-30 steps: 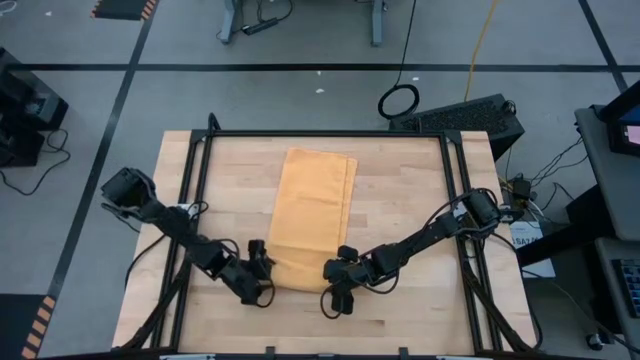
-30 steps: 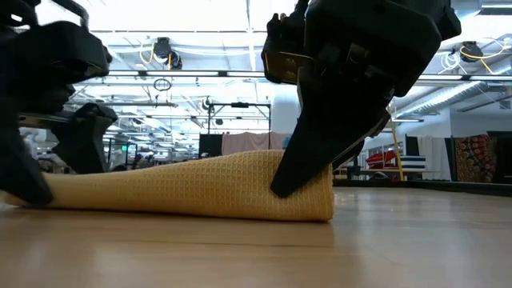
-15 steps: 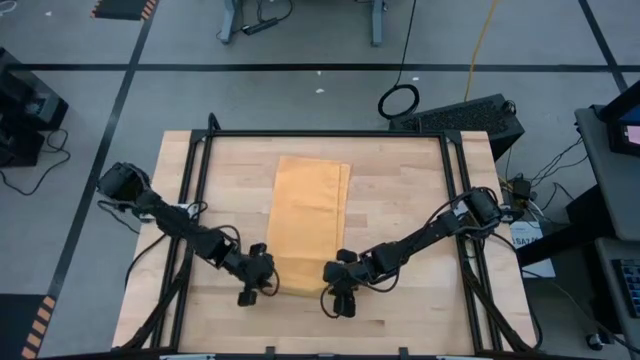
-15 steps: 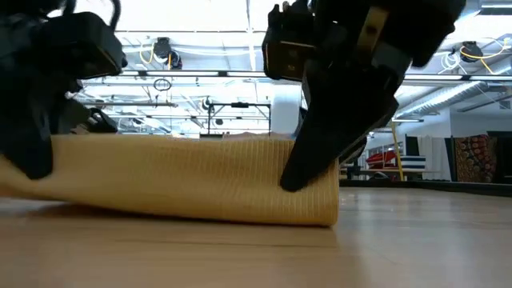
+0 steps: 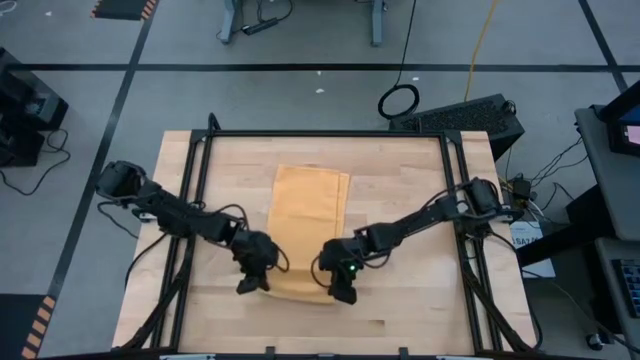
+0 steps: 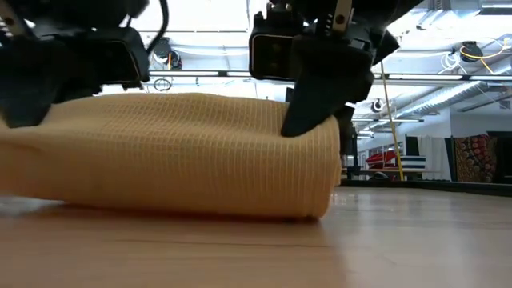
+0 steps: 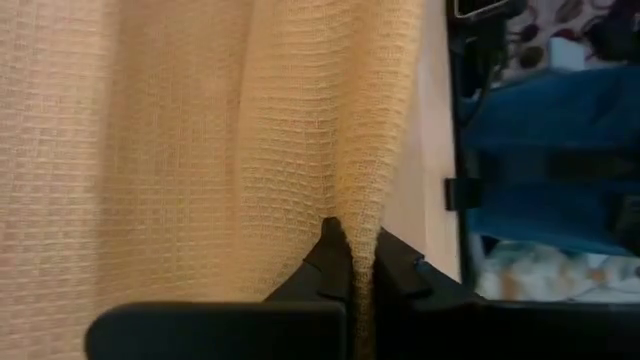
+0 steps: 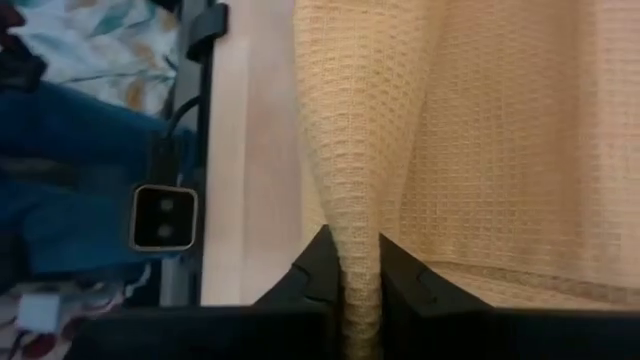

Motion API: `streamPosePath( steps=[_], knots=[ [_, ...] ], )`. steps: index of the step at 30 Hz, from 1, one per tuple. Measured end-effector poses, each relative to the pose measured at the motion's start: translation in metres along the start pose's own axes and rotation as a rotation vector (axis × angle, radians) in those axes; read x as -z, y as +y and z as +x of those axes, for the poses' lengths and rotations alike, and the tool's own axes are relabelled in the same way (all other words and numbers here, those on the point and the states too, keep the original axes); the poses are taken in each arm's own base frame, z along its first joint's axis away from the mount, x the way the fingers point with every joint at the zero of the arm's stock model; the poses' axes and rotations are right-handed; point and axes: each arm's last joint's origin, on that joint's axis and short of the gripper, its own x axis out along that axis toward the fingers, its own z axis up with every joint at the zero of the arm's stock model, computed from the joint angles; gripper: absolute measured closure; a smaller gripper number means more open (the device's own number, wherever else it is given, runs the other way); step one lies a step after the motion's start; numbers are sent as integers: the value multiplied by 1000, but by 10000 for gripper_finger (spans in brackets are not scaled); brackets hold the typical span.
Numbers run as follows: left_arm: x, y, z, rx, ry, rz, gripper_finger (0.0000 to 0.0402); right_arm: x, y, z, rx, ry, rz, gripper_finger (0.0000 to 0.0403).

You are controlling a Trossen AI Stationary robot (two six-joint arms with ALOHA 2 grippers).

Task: Roll towel
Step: Roll the yellow towel

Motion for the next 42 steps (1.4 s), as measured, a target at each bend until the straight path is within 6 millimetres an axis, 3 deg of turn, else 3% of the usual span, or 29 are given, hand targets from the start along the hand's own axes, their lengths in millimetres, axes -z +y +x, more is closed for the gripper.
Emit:
streamPosePath(
  steps=[5, 14, 24, 35, 42],
  knots=[
    [-8, 20, -4, 32, 21, -75, 391, -7, -10, -6, -19, -1, -58, 387],
    [-7, 57, 11, 41, 120, -232, 391, -7, -29, -5, 44, 18, -113, 379],
    [-10, 69, 7, 28, 104, -299, 378, -7, -29, -9, 37, 33, -54, 360],
    [-15, 73, -2, 99, 98, -440, 376, 4, 10, -37, 79, 63, 67, 243],
    [-19, 78, -7, 114, 81, -538, 375, 15, 54, -29, 251, -191, -71, 215]
  ],
)
